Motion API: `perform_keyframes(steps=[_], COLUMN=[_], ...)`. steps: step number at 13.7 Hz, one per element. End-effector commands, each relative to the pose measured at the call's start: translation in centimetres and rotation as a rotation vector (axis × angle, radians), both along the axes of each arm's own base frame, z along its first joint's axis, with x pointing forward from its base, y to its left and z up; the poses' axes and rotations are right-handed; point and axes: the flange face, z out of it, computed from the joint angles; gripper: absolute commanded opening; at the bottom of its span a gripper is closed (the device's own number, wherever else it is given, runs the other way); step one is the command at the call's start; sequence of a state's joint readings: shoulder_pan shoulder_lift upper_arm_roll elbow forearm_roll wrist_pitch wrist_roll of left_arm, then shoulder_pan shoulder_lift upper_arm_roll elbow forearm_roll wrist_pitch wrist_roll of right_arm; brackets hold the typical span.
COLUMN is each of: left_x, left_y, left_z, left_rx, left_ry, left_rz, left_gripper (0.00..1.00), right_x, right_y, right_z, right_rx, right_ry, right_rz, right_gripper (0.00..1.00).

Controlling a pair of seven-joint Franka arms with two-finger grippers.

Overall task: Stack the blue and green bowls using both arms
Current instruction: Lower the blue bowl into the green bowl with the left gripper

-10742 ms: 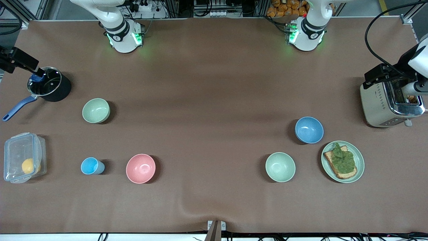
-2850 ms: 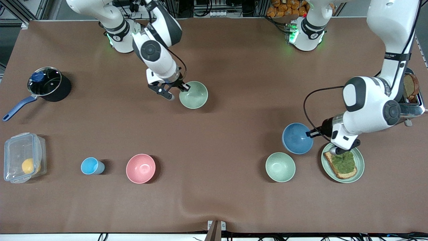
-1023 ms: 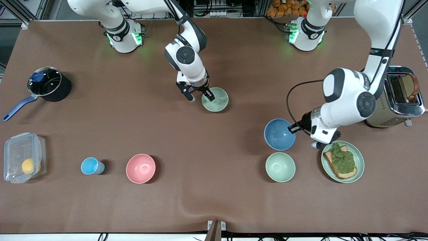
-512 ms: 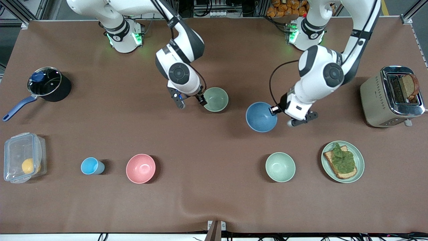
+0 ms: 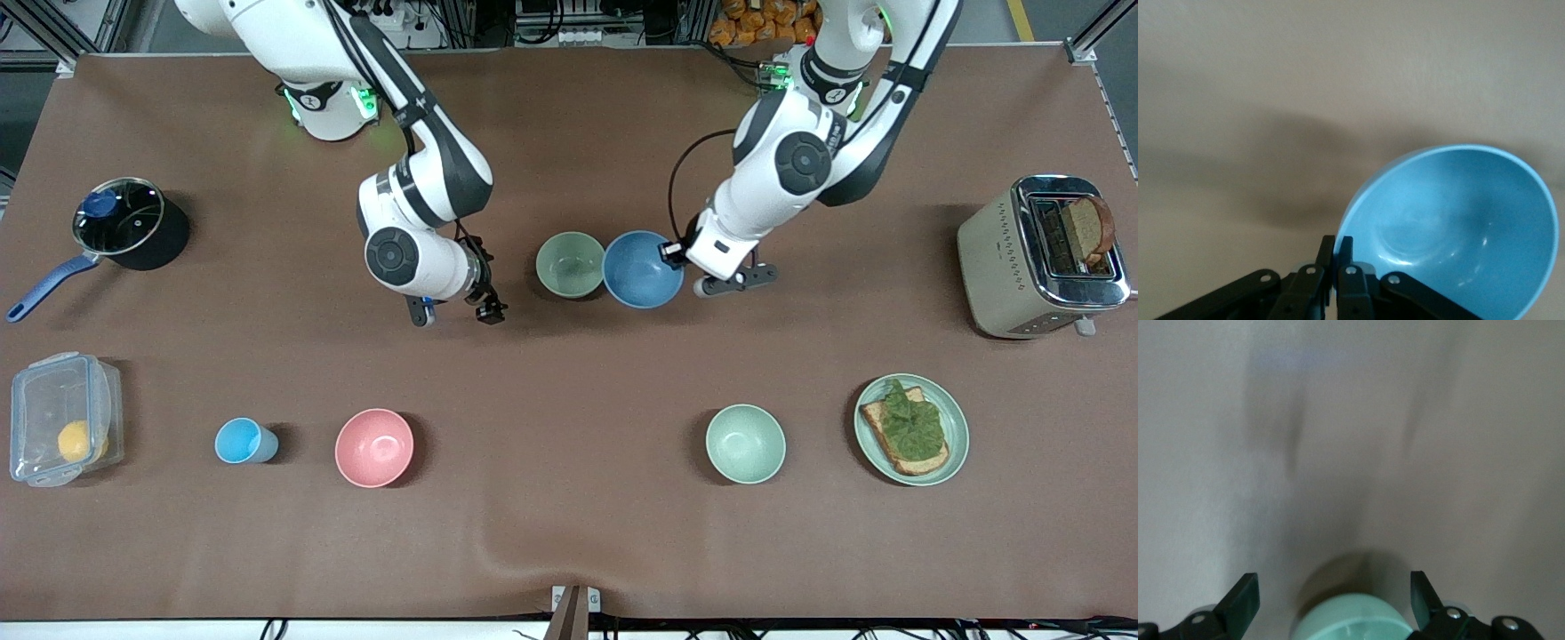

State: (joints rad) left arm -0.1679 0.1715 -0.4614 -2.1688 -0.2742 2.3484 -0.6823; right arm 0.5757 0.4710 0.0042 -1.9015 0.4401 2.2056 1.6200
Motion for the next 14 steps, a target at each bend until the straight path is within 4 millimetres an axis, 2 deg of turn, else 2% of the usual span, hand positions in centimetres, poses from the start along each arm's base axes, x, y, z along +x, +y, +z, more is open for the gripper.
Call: perform_keyframes(steps=[1, 4, 6, 9, 11, 14], left_x=[-2.5, -4.3, -4.4, -4.4, -3.8, -3.2], left_y=[-3.2, -5.6, -6.5, -7.7, -8.2, -8.8], left_z=[-2.0, -3.6, -4.4, -6.5, -7.0, -7.2], left_rx=[-0.002, -0.002, -0.010, 0.042, 0.054, 0.043], left_ry=[0.028, 0.047, 0.038, 0.033, 0.028, 0.031], left_rz=[-0.026, -0.067, -0.065, -0.081, -0.072, -0.070], left_gripper=[0.00, 0.00, 0.00, 0.00, 0.00, 0.00], right_x=[-0.1, -0.9, -1.5, -1.4, -2.4, -2.9], right_y=[-0.2, -0.8, -1.4, -0.9, 0.9, 1.4], right_z=[-1.8, -3.8, -4.9, -4.9, -5.9, -6.7], right_rx=[0.084, 0.165, 0.151, 0.176, 0.188, 0.214], right_ry=[-0.003, -0.018, -0.046, -0.061, -0.093, -0.103], right_rz=[-0.059, -0.064, -0.077, -0.123, -0.121, -0.121], right_gripper=[0.99, 0.99, 0.99, 1.00, 1.00, 1.00])
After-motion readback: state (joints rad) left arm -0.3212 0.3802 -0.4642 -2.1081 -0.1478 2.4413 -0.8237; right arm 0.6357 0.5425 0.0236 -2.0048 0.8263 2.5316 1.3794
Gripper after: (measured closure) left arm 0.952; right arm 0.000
